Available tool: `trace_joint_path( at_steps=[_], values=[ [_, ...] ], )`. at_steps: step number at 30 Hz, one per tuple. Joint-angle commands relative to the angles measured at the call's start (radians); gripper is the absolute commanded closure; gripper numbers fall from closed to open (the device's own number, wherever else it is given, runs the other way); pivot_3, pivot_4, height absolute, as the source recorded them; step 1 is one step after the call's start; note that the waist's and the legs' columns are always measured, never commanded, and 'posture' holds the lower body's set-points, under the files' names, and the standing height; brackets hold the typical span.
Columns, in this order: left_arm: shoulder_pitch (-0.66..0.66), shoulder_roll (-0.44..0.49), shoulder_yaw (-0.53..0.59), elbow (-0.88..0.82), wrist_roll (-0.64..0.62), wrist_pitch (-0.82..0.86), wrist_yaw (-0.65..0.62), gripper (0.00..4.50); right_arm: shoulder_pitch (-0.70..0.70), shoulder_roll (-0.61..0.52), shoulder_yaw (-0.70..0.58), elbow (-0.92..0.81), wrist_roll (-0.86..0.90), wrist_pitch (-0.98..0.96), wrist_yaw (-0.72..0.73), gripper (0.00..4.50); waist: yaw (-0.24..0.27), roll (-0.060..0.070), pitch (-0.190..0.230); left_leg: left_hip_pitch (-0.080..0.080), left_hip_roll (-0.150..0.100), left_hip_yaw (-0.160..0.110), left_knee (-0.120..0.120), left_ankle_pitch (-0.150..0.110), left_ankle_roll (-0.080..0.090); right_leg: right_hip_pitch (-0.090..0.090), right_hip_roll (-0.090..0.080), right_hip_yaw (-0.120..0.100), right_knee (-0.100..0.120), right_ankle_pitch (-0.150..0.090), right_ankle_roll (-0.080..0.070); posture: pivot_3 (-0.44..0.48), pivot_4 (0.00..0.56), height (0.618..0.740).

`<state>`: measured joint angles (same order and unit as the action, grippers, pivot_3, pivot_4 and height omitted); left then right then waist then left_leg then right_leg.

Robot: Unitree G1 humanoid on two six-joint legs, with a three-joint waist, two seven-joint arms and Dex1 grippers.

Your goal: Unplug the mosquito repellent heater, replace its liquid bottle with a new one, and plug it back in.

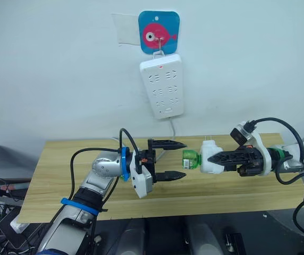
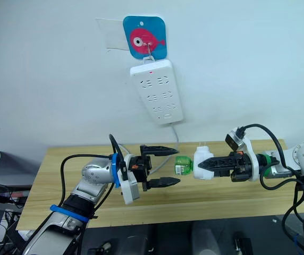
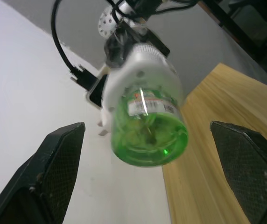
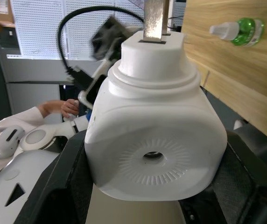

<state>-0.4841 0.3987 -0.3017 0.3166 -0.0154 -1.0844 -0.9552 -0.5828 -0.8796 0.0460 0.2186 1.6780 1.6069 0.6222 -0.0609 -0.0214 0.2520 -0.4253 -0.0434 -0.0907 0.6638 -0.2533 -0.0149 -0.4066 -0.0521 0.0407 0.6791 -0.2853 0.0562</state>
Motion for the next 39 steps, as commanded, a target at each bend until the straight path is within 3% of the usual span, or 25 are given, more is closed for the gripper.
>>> trace_joint_path(
  at_steps=[1,11,14,20,23,25,27,29,32,34,36,39],
  values=[
    [-0.017,-0.011,-0.004,-0.015,0.012,-0.041,0.058,0.02,-0.02,0.002,-0.01,-0.023,0.066,0.007,-0.015,1.49,-0.002,0.0,0.0,0.0,0.0,0.0,0.0,0.0,0.0,0.0,0.0,0.0,0.0,0.0,0.0,-0.139,0.27,0.74],
    [-0.043,-0.001,-0.045,0.002,0.078,-0.077,0.138,0.02,-0.009,0.007,-0.002,-0.03,0.1,0.004,-0.053,1.49,-0.007,0.0,0.0,0.0,0.0,-0.002,0.0,0.0,0.0,0.0,0.0,0.0,0.0,0.0,0.0,-0.139,0.268,0.74],
    [-0.039,0.009,-0.067,-0.01,0.067,-0.075,0.145,0.58,-0.008,0.003,0.0,-0.034,0.108,0.004,-0.058,1.49,-0.008,0.0,0.0,0.0,0.0,-0.001,0.0,0.0,0.0,0.0,0.0,0.0,0.0,0.0,0.0,-0.139,0.268,0.74],
    [-0.049,0.014,-0.082,0.002,0.071,-0.054,0.163,2.2,-0.008,0.0,0.004,-0.039,0.115,0.001,-0.061,1.49,-0.011,0.0,0.0,0.0,0.0,-0.002,0.0,0.0,0.0,0.0,0.0,0.0,0.0,0.0,0.0,-0.142,0.27,0.74],
    [-0.054,0.02,-0.091,-0.004,0.041,-0.037,0.155,2.22,-0.006,-0.002,0.001,-0.041,0.105,0.003,-0.059,1.49,-0.013,0.0,0.0,0.0,0.0,-0.002,0.0,0.0,0.0,0.0,0.0,0.0,0.0,0.0,0.0,-0.142,0.27,0.74],
    [-0.036,0.039,-0.14,-0.061,-0.099,0.081,0.082,2.22,-0.003,-0.004,-0.004,-0.046,0.089,0.004,-0.056,1.49,-0.014,0.0,0.0,0.0,0.0,-0.002,0.0,0.0,0.0,0.0,0.0,0.0,0.0,0.0,0.0,-0.143,0.27,0.74],
    [-0.004,0.07,-0.172,-0.179,-0.296,0.351,-0.009,2.22,0.001,-0.006,-0.011,-0.054,0.064,0.006,-0.048,1.49,-0.019,0.0,0.0,-0.001,0.0,-0.003,0.0,0.0,0.0,0.0,0.0,0.001,0.0,0.0,0.0,-0.144,0.268,0.74],
    [0.013,0.132,-0.166,-0.361,-0.619,0.837,0.016,2.22,0.013,-0.019,-0.014,-0.072,0.035,0.007,-0.03,1.49,-0.026,0.001,0.001,-0.001,0.0,-0.004,0.0,0.0,0.0,0.0,0.0,0.001,-0.001,0.0,0.0,-0.144,0.264,0.74],
    [-0.002,0.216,-0.114,-0.533,-1.055,1.378,0.152,2.22,0.03,-0.038,-0.013,-0.103,0.008,0.008,0.003,1.49,-0.028,0.003,0.003,-0.002,0.0,-0.008,0.0,0.0,0.0,0.0,0.0,-0.001,0.0,0.0,0.0,-0.145,0.258,0.74],
    [-0.018,0.265,-0.072,-0.548,-1.33,1.647,0.223,2.22,0.039,-0.05,-0.008,-0.13,-0.013,0.008,0.031,1.49,-0.03,0.003,0.003,-0.002,0.001,-0.01,0.0,0.0,0.0,0.0,0.001,-0.002,0.0,0.0,0.0,-0.145,0.258,0.74],
    [-0.029,0.304,-0.054,-0.483,-1.528,1.871,0.257,2.22,0.051,-0.053,-0.005,-0.163,-0.038,0.008,0.059,1.49,-0.032,0.003,0.003,-0.002,0.001,-0.011,0.0,0.0,0.0,0.0,0.001,-0.003,-0.001,0.0,0.0,-0.145,0.258,0.74],
    [-0.032,0.303,-0.044,-0.301,-1.711,2.113,0.323,2.22,0.059,-0.039,-0.006,-0.186,-0.07,0.007,0.081,1.49,-0.033,0.003,0.003,-0.001,0.001,-0.009,0.0,0.0,0.0,0.0,0.008,-0.004,0.001,-0.001,0.0,-0.128,0.252,0.74]
  ],
)
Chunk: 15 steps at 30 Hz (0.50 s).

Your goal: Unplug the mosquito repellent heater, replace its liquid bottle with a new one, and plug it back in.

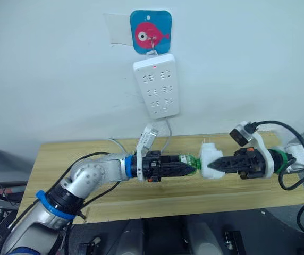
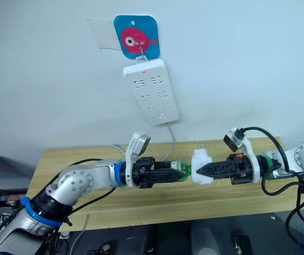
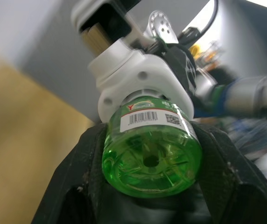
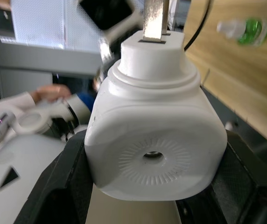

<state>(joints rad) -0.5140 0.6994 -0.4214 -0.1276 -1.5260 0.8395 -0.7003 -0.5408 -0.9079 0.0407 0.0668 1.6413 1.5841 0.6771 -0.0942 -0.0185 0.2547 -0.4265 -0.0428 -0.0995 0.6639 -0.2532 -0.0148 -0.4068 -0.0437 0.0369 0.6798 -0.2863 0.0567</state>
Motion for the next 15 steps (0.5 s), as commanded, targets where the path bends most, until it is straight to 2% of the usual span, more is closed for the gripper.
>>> trace_joint_path(
  at_steps=[1,3,9,15],
  values=[
    [-0.004,-0.015,0.083,0.206,-0.258,0.234,0.108,2.22,0.015,-0.001,-0.002,-0.036,-0.044,0.029,0.025,1.49,0.001,0.0,0.0,0.0,0.0,0.001,0.0,0.0,0.0,0.0,0.002,0.001,0.0,0.0,0.0,-0.128,0.252,0.74],
    [-0.001,-0.049,0.108,0.287,-0.333,0.299,0.165,2.22,0.004,0.022,-0.004,-0.024,-0.055,0.028,0.0,1.49,0.004,0.0,0.0,0.001,0.0,0.001,0.001,0.0,0.0,0.0,0.002,0.001,0.001,0.0,0.0,-0.133,0.251,0.74],
    [0.014,-0.089,0.179,0.245,-0.379,0.402,0.223,2.22,-0.009,0.015,-0.014,-0.007,-0.051,0.03,-0.002,1.49,0.007,-0.001,0.0,0.0,0.001,0.001,0.001,0.0,0.0,0.0,-0.001,0.002,0.0,0.0,0.0,-0.134,0.249,0.74],
    [0.041,-0.051,0.258,0.221,-0.365,0.473,0.218,2.22,0.01,-0.044,-0.052,0.032,-0.136,0.03,0.032,1.49,0.008,0.0,0.0,0.001,0.0,0.003,0.001,0.0,-0.001,-0.001,-0.003,0.003,0.0,0.0,0.0,-0.122,0.237,0.74]
  ],
)
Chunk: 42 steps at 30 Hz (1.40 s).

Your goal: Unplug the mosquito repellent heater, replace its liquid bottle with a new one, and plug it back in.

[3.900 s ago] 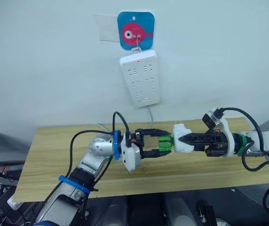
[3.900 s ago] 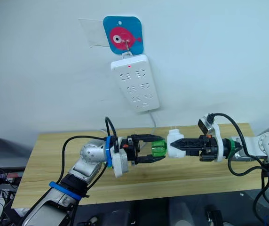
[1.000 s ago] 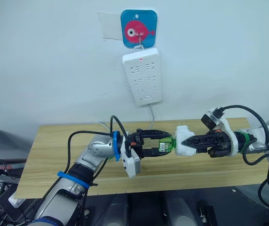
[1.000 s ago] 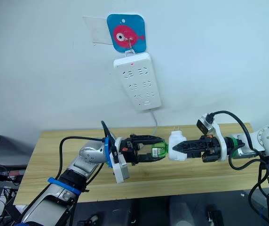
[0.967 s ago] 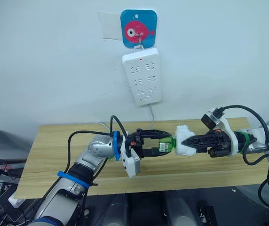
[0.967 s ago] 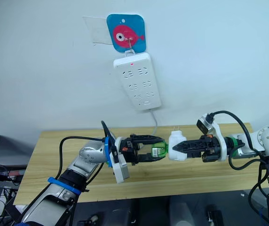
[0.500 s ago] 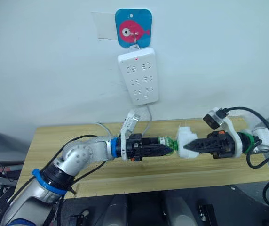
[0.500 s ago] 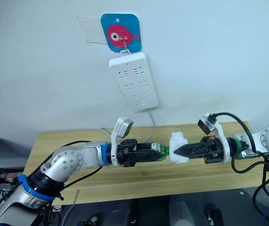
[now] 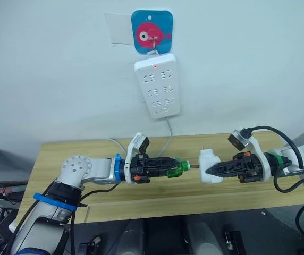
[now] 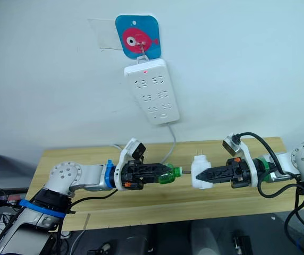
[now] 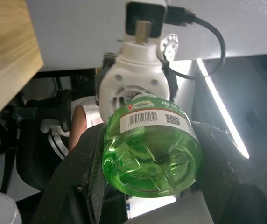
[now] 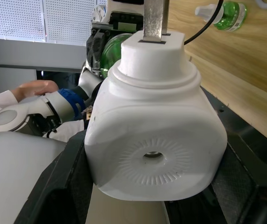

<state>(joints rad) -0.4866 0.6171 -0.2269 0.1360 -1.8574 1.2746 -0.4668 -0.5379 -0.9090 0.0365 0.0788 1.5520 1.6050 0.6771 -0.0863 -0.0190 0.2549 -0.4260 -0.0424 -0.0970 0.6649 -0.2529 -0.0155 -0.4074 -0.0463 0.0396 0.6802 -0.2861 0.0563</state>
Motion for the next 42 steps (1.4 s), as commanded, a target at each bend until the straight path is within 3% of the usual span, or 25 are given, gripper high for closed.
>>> trace_joint_path(
  at_steps=[1,7,9,11,15,32,39,42],
  values=[
    [0.02,0.039,0.077,-0.052,-0.029,0.045,-0.02,2.22,0.009,-0.052,-0.055,0.03,-0.073,0.006,0.037,1.49,0.0,0.0,0.0,0.0,0.0,0.0,0.0,0.0,0.0,0.0,0.0,0.0,0.0,0.0,0.0,-0.12,0.236,0.74],
    [0.051,0.055,0.16,-0.128,0.054,0.045,-0.061,2.22,0.013,-0.092,-0.003,0.052,-0.408,-0.185,0.034,1.49,0.002,0.0,0.0,0.0,0.0,0.002,0.0,0.0,0.0,0.0,0.0,0.001,0.0,0.0,0.0,-0.117,0.235,0.74],
    [0.072,0.028,0.184,-0.153,0.075,0.008,-0.043,2.22,0.0,-0.096,0.106,0.126,-0.667,-0.357,-0.043,1.49,0.002,0.0,0.0,0.0,0.0,0.002,0.0,0.0,0.0,-0.001,0.0,0.001,0.0,0.0,0.0,-0.118,0.237,0.74],
    [0.087,0.005,0.193,-0.172,0.089,-0.008,-0.029,2.22,-0.025,-0.072,0.15,0.22,-0.818,-0.428,-0.114,1.49,0.005,0.0,0.0,0.0,0.0,0.003,0.0,0.001,-0.001,-0.001,0.0,0.001,0.0,0.0,0.0,-0.11,0.241,0.74],
    [0.127,-0.013,0.194,-0.232,0.087,-0.009,-0.011,2.22,-0.05,-0.058,0.257,0.296,-1.007,-0.536,-0.041,1.49,0.004,0.0,0.0,0.0,-0.001,0.006,-0.001,0.002,-0.004,-0.003,-0.003,0.003,0.001,0.0,0.0,-0.097,0.247,0.74],
    [0.183,-0.009,0.223,-0.297,0.125,-0.004,-0.025,2.22,-0.209,0.044,0.351,0.708,-1.403,-0.722,0.204,1.49,0.009,0.0,0.0,0.001,-0.001,0.008,-0.001,0.001,-0.001,-0.003,-0.004,0.003,0.001,0.0,0.0,-0.045,0.265,0.74],
    [0.197,-0.006,0.228,-0.314,0.124,-0.009,-0.024,2.22,-0.229,0.069,0.318,0.838,-1.491,-0.794,0.24,1.49,0.014,0.0,0.0,0.002,-0.001,0.008,0.0,0.001,-0.001,-0.002,-0.004,0.004,0.002,0.0,0.0,-0.03,0.27,0.74],
    [0.219,-0.001,0.229,-0.333,0.121,-0.007,-0.027,2.22,-0.25,0.077,0.297,0.893,-1.517,-0.833,0.24,0.48,0.018,0.0,0.0,0.002,-0.001,0.008,0.0,0.001,-0.001,-0.001,-0.004,0.004,0.001,0.0,0.0,-0.03,0.27,0.74]
  ],
)
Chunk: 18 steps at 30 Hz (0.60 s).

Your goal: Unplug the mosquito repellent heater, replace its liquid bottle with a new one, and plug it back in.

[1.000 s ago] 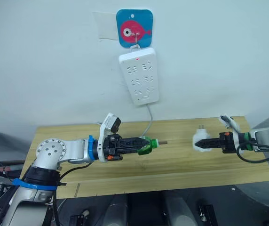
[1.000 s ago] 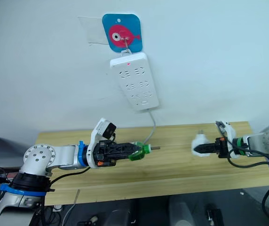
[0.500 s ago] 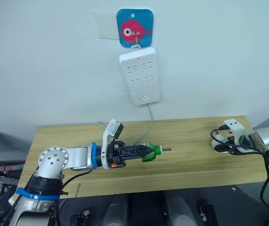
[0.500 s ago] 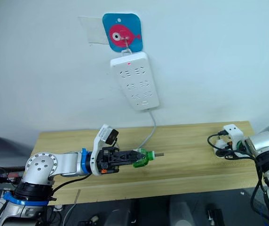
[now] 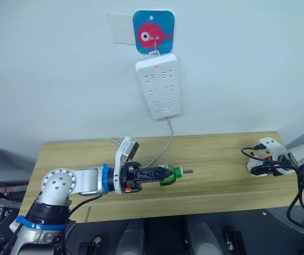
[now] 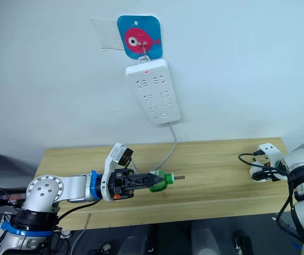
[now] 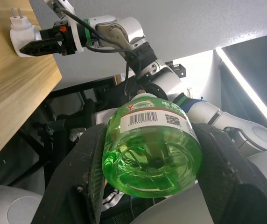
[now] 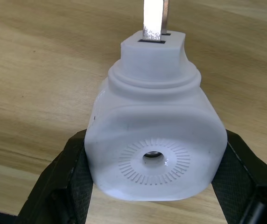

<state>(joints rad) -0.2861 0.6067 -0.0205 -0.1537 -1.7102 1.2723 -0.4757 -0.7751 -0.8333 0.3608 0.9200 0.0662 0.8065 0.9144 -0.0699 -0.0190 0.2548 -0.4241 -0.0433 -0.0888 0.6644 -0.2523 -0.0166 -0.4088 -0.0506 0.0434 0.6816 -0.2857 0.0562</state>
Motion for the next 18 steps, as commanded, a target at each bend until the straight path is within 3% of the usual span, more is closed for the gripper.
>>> trace_joint_path(
  at_steps=[1,9,14,18],
  values=[
    [0.023,0.01,0.023,-0.046,-0.026,-0.005,-0.018,2.22,-0.018,0.002,-0.032,0.067,-0.041,-0.045,0.006,0.14,0.002,0.0,0.0,0.0,0.0,0.0,0.0,0.0,0.0,0.0,0.0,0.0,0.0,0.0,0.0,-0.03,0.27,0.74],
    [0.021,0.011,0.027,-0.033,-0.006,0.0,-0.041,2.22,-0.04,-0.039,-0.066,0.061,-0.072,-0.034,0.092,0.02,0.008,0.0,0.0,0.001,0.0,0.001,0.0,0.0,0.0,0.0,0.0,0.0,0.0,0.0,0.0,-0.047,0.268,0.74],
    [0.017,0.017,0.032,-0.018,0.011,0.005,-0.065,2.22,0.044,-0.14,-0.097,-0.14,-0.05,0.089,0.167,0.02,0.012,0.001,0.0,0.001,0.0,0.001,0.0,0.0,0.0,0.0,-0.001,0.001,0.0,0.0,0.0,-0.078,0.262,0.74],
    [0.012,0.022,0.046,-0.016,0.029,0.001,-0.086,2.22,0.2,-0.253,-0.215,-0.425,-0.009,0.063,0.152,0.02,0.014,0.001,0.0,0.001,0.0,0.001,0.0,0.0,0.0,0.0,-0.001,0.0,0.0,0.0,0.0,-0.085,0.255,0.74]
  ],
)
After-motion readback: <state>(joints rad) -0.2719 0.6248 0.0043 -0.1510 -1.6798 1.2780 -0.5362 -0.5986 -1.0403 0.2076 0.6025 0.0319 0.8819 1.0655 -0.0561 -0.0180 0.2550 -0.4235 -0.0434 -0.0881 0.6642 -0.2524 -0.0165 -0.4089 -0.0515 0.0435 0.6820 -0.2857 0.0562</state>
